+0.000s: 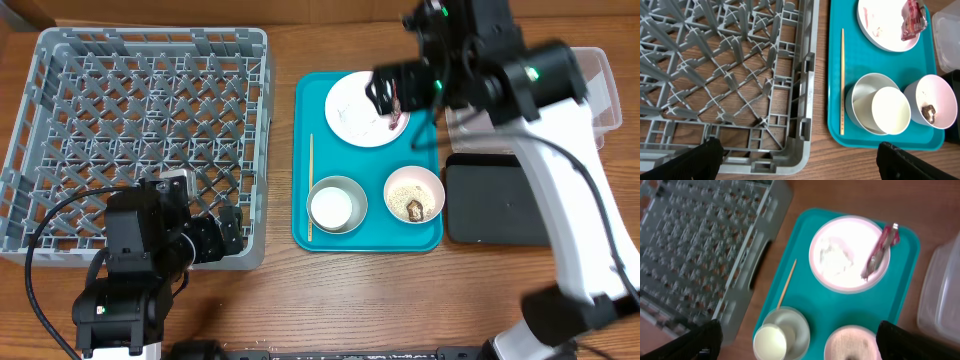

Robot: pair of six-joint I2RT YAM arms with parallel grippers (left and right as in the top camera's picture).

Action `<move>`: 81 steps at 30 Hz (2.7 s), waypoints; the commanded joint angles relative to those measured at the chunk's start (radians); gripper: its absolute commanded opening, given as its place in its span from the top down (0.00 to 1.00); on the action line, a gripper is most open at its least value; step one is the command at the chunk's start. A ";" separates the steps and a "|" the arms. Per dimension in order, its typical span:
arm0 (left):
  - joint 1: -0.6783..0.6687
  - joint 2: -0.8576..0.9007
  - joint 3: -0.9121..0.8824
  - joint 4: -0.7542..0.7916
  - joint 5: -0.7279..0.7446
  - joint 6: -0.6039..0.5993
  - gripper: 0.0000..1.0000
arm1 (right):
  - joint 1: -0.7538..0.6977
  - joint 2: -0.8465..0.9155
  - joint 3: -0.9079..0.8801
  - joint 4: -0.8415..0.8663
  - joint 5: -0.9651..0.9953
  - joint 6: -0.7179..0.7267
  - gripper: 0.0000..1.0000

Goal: Sort waste into correct bins and load items into the dishwasher
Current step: 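Move the right gripper over the white plate and grasp the tissue, then carry the tissue with the right gripper and drop it in the clear bin, then return the right gripper to the plate and grasp the red wrapper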

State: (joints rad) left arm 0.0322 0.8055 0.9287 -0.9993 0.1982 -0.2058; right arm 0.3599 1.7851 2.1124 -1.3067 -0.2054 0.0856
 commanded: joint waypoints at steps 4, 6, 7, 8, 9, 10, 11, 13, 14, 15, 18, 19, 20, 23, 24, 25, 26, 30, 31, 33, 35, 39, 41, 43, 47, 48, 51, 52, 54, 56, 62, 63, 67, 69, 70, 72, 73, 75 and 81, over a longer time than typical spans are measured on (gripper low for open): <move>0.000 -0.002 0.025 0.005 0.013 0.015 0.00 | -0.001 0.213 0.068 0.116 0.030 0.023 0.00; 0.000 -0.002 0.025 0.005 0.012 0.015 0.00 | -0.001 0.265 0.067 0.128 0.030 0.043 0.00; 0.000 -0.002 0.025 0.005 0.012 0.015 0.00 | -0.001 0.289 0.067 0.129 0.029 0.046 0.00; 0.000 -0.002 0.025 0.005 0.010 0.015 0.00 | -0.001 0.334 0.066 0.127 0.030 0.046 0.00; 0.000 -0.002 0.025 0.005 0.010 0.015 0.00 | -0.001 0.358 0.065 0.127 0.029 0.046 0.00; 0.000 -0.002 0.024 0.004 0.010 0.015 0.00 | -0.001 0.382 0.065 0.127 0.029 0.046 0.00; 0.000 -0.002 0.024 0.005 0.010 0.015 0.00 | -0.001 0.408 0.062 0.128 0.032 0.046 0.00; 0.000 -0.001 0.024 0.005 0.010 0.015 0.00 | -0.001 0.455 0.060 0.127 0.041 0.056 0.00; 0.000 -0.002 0.024 0.005 0.010 0.015 0.00 | -0.001 0.478 0.060 0.127 0.041 0.071 0.00; 0.000 -0.001 0.024 0.005 0.010 0.015 0.00 | -0.001 0.497 0.060 0.128 0.040 0.084 0.00; 0.000 -0.002 0.024 0.005 0.009 0.015 0.00 | -0.001 0.560 0.058 0.130 0.036 0.133 0.05; 0.000 -0.001 0.024 0.004 0.010 0.015 0.00 | -0.001 0.589 0.058 0.136 0.031 0.152 0.08; 0.000 -0.001 0.024 0.004 0.010 0.015 0.00 | -0.001 0.603 0.058 0.139 0.029 0.157 0.11; 0.000 -0.001 0.024 0.005 0.010 0.015 0.00 | 0.000 0.636 0.055 0.150 0.022 0.192 0.16; 0.000 -0.001 0.024 0.005 0.010 0.015 0.00 | 0.001 0.647 0.055 0.154 0.021 0.206 0.20; 0.000 -0.002 0.024 0.004 0.010 0.015 0.00 | 0.001 0.650 0.055 0.155 0.019 0.209 0.22; 0.000 -0.001 0.024 0.003 0.010 0.015 0.00 | 0.001 0.658 0.055 0.158 0.018 0.208 0.31; 0.000 -0.001 0.024 0.002 0.010 0.015 0.00 | 0.001 0.660 0.055 0.159 0.018 0.208 0.53; 0.000 -0.001 0.024 0.002 0.010 0.015 0.00 | 0.001 0.660 0.055 0.158 0.018 0.208 0.62; 0.000 -0.001 0.024 0.002 0.010 0.015 0.00 | 0.001 0.659 0.056 0.149 0.016 0.208 0.82; 0.000 -0.001 0.024 0.002 0.010 0.015 0.00 | 0.000 0.652 0.056 0.135 0.010 0.208 0.92; 0.000 -0.001 0.024 0.002 0.010 0.015 0.00 | -0.025 0.610 0.089 0.071 0.011 0.208 0.96; 0.000 -0.001 0.024 0.002 0.010 0.015 0.00 | -0.049 0.580 0.130 0.033 0.011 0.208 0.96; 0.000 -0.001 0.024 0.002 0.010 0.015 0.00 | -0.079 0.549 0.178 -0.002 0.014 0.208 0.96; 0.000 -0.001 0.024 0.002 0.010 0.015 0.00 | -0.219 0.430 0.278 -0.076 0.038 0.199 0.96; 0.000 -0.001 0.024 0.002 0.010 0.015 0.00 | -0.245 0.416 0.278 -0.085 0.061 0.200 0.96; 0.000 -0.001 0.024 0.003 0.010 0.015 0.00 | -0.314 0.407 0.278 -0.115 0.109 0.207 0.96; 0.000 -0.001 0.024 0.005 0.010 0.015 0.00 | -0.343 0.408 0.277 -0.127 0.115 0.212 0.96; 0.000 -0.001 0.024 0.005 0.009 0.015 0.00 | -0.385 0.417 0.276 -0.140 0.115 0.212 0.96; 0.000 -0.001 0.024 0.005 0.010 0.015 0.00 | -0.426 0.431 0.276 -0.147 0.114 0.212 0.96; 0.000 -0.001 0.024 0.005 0.010 0.015 0.00 | -0.465 0.450 0.276 -0.169 0.104 0.205 0.31; 0.000 -0.001 0.024 0.005 0.010 0.015 0.00 | -0.465 0.447 0.276 -0.169 0.092 0.195 0.18; 0.000 -0.001 0.024 0.005 0.010 0.015 0.00 | -0.454 0.422 0.276 -0.163 -0.096 0.118 0.04; 0.000 -0.001 0.024 0.005 0.010 0.015 0.00 | -0.433 0.410 0.276 -0.161 -0.142 0.077 0.04; 0.000 -0.001 0.024 0.005 0.010 0.015 0.00 | -0.417 0.406 0.276 -0.162 -0.137 0.062 0.04; 0.000 -0.001 0.024 0.005 0.010 0.015 0.00 | -0.380 0.406 0.276 -0.162 -0.129 0.042 0.04; 0.000 -0.001 0.024 0.005 0.010 0.015 0.00 | -0.356 0.406 0.276 -0.162 -0.124 0.022 0.04; 0.000 -0.001 0.024 0.004 0.011 0.015 0.00 | -0.306 0.411 0.276 -0.161 -0.078 0.014 0.04; 0.000 -0.001 0.024 0.000 0.013 0.015 0.00 | -0.167 0.454 0.267 -0.166 0.179 0.081 0.04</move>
State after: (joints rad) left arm 0.0322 0.8055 0.9295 -0.9993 0.1989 -0.2058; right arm 0.1429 2.2341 2.3859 -1.4738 -0.1802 0.1352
